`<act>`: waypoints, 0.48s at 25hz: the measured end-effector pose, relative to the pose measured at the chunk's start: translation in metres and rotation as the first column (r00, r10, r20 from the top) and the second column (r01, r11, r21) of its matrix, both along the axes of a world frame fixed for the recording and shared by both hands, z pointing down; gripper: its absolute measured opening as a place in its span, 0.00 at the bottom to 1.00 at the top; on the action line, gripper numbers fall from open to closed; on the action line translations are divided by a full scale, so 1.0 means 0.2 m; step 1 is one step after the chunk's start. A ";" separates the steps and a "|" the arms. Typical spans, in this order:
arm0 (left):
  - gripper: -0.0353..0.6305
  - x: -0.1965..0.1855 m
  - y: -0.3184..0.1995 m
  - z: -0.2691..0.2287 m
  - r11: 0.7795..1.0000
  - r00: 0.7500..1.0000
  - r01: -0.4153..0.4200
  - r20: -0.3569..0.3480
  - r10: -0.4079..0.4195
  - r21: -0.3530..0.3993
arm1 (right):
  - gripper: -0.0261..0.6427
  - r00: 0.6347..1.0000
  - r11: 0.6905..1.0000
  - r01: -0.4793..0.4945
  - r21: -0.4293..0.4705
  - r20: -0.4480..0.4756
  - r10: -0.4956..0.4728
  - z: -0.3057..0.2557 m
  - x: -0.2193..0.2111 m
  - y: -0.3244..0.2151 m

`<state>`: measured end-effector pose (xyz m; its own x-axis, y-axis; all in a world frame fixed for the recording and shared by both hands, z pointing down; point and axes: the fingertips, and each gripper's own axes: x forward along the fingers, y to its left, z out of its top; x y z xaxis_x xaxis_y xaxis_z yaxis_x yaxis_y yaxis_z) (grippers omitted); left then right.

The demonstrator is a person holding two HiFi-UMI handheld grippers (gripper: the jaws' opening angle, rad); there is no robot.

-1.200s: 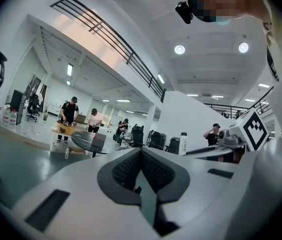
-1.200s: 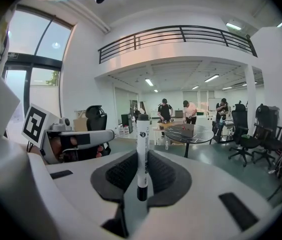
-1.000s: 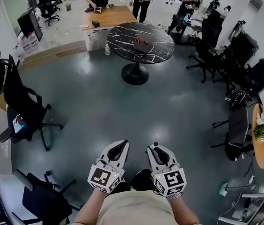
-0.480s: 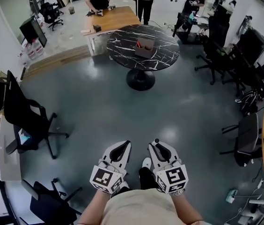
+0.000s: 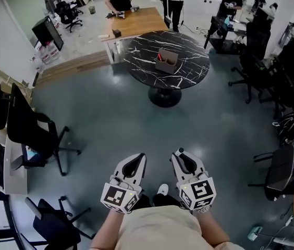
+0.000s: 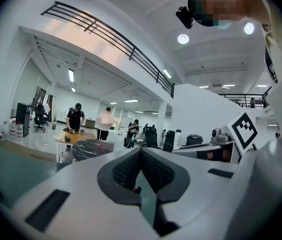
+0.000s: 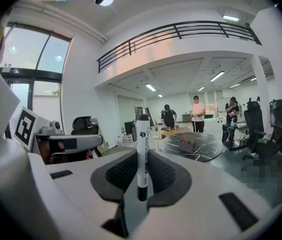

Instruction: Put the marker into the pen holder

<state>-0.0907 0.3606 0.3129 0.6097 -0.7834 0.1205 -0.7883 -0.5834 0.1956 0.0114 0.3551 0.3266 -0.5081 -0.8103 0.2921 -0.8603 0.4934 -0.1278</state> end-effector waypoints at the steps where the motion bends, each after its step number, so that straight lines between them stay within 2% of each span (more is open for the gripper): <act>1: 0.06 0.01 -0.03 0.00 1.000 1.000 0.010 0.004 -0.010 0.000 | 0.15 1.000 1.000 0.009 0.004 -0.002 -0.009 -0.01 0.02 -0.04; 8: 0.06 0.05 -0.24 0.02 0.998 0.998 0.054 0.018 -0.054 -0.018 | 0.15 0.999 0.999 0.033 0.002 0.020 -0.033 0.00 0.07 -0.25; 12: 0.06 0.10 -0.38 0.05 0.999 0.999 0.038 0.000 -0.038 -0.029 | 0.15 1.000 1.000 0.015 -0.011 0.009 -0.015 0.02 0.10 -0.35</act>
